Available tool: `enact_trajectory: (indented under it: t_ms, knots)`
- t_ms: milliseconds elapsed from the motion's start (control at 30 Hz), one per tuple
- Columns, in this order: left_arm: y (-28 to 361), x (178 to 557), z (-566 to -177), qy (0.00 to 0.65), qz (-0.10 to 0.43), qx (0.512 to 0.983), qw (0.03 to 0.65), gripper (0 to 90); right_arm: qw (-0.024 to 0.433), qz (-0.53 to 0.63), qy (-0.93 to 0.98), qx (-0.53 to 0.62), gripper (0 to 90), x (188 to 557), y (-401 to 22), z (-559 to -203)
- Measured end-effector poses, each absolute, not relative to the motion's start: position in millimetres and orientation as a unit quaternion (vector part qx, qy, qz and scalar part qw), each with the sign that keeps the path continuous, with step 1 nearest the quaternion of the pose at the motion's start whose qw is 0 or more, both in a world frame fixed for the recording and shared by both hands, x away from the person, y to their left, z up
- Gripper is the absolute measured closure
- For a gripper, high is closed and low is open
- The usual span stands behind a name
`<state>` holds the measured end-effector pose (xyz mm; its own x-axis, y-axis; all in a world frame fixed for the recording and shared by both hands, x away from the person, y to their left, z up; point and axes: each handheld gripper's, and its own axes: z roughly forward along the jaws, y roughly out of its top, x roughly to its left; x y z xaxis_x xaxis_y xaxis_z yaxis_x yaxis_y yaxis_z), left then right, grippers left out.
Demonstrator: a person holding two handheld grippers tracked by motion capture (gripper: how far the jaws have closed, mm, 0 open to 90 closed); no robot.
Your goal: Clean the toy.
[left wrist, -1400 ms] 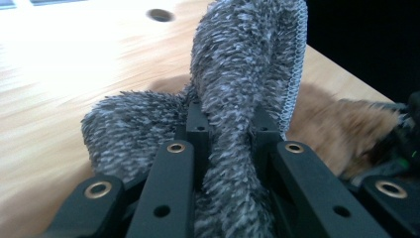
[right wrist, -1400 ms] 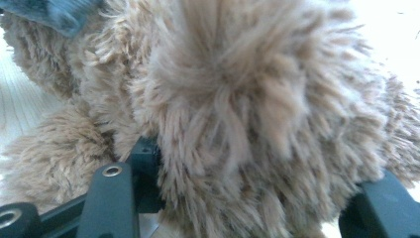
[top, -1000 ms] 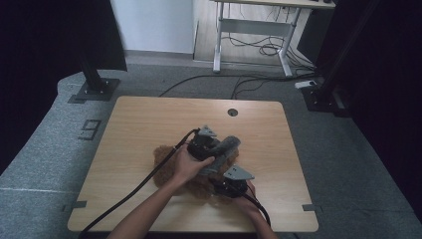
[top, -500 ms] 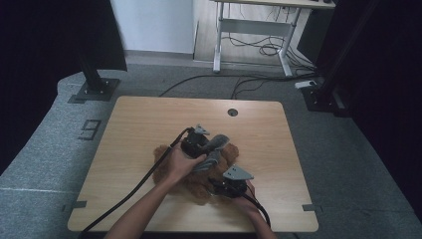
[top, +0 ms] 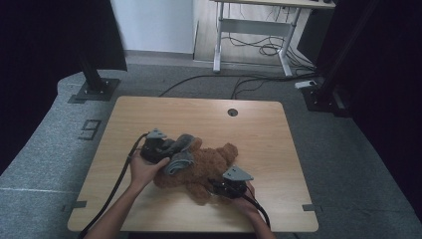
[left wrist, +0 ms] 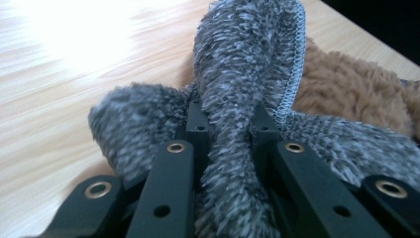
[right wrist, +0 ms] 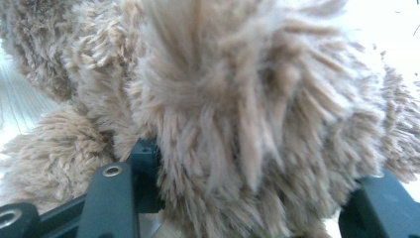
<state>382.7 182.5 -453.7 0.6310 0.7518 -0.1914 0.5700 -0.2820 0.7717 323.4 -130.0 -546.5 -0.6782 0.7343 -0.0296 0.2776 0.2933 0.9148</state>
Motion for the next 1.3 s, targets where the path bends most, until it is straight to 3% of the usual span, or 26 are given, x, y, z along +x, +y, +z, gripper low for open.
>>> enact_trajectory:
  t_ms: [167, 567, 800, 1000, 1167, 1300]
  knots:
    - [207.3, 374.8, -464.2, 0.432, 0.099, 0.778, 0.445, 76.9, 0.228, 0.497, 0.769, 0.331, 40.5, 323.8, -130.7, -546.7]
    - [207.9, 356.1, -482.8, 0.425, 0.114, 0.763, 0.473, 77.7, 0.221, 0.501, 0.767, 0.333, 33.1, 322.8, -132.3, -547.1]
    - [208.5, 347.9, -492.2, 0.41, 0.133, 0.755, 0.494, 78.0, 0.187, 0.512, 0.767, 0.339, 14.0, 323.1, -139.3, -538.0]
    - [207.9, 345.2, -494.7, 0.4, 0.142, 0.756, 0.499, 78.1, 0.186, 0.548, 0.74, 0.344, 13.2, 323.1, -153.9, -506.6]
    - [207.9, 345.4, -494.3, 0.402, 0.14, 0.755, 0.498, 78.1, 0.177, 0.535, 0.742, 0.363, 12.7, 349.4, -151.1, -481.3]
    - [207.9, 346.0, -493.9, 0.406, 0.135, 0.754, 0.498, 78.0, 0.126, 0.496, 0.774, 0.373, 7.6, 377.7, -136.8, -487.7]
